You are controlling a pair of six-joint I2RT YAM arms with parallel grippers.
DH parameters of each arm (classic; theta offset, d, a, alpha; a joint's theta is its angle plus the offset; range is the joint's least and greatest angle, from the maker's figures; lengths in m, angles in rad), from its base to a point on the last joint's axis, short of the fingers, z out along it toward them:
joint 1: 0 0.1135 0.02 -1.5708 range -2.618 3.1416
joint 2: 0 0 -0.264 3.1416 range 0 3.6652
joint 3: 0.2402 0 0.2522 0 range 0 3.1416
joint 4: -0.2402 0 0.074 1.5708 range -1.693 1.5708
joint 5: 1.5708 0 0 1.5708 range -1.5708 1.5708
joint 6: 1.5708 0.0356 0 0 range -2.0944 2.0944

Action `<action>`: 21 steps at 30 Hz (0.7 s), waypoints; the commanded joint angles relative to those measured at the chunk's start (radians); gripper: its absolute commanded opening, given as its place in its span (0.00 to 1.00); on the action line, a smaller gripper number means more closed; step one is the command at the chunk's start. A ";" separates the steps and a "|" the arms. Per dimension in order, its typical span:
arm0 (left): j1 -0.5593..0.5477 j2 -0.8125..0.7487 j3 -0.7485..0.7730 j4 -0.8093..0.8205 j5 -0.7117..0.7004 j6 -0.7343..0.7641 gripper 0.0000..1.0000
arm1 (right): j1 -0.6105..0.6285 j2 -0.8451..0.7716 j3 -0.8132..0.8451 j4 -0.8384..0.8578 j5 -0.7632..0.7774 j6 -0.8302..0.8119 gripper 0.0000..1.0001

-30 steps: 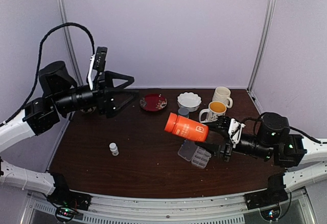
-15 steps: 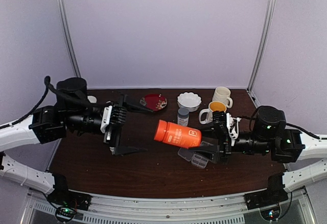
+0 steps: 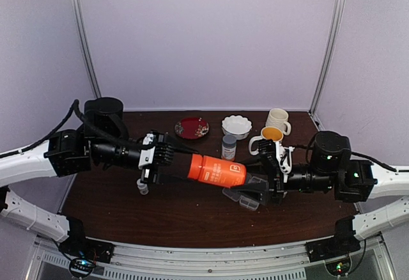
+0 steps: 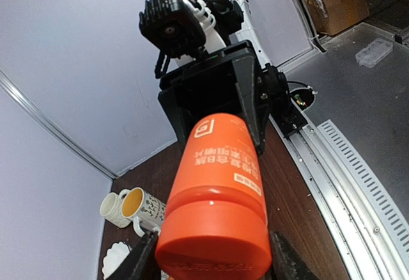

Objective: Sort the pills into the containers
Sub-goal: Unscrew the lid of the pill bottle from the pill bottle.

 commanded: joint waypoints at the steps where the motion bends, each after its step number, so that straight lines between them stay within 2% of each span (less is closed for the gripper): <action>1: -0.005 0.000 0.030 0.048 -0.024 -0.027 0.39 | -0.004 0.001 0.032 0.047 -0.004 0.007 0.00; 6: -0.006 0.023 0.050 0.083 -0.039 -0.165 0.23 | -0.005 0.008 0.040 0.019 0.029 -0.062 0.00; 10: -0.005 0.073 0.113 0.076 -0.085 -0.352 0.19 | -0.005 -0.002 0.029 0.002 0.043 -0.199 0.00; 15: -0.006 0.130 0.234 0.001 -0.065 -0.478 0.18 | -0.005 -0.022 0.013 0.030 0.112 -0.351 0.00; 21: -0.004 0.173 0.347 -0.075 -0.159 -0.719 0.15 | -0.005 -0.025 0.025 0.025 0.260 -0.511 0.00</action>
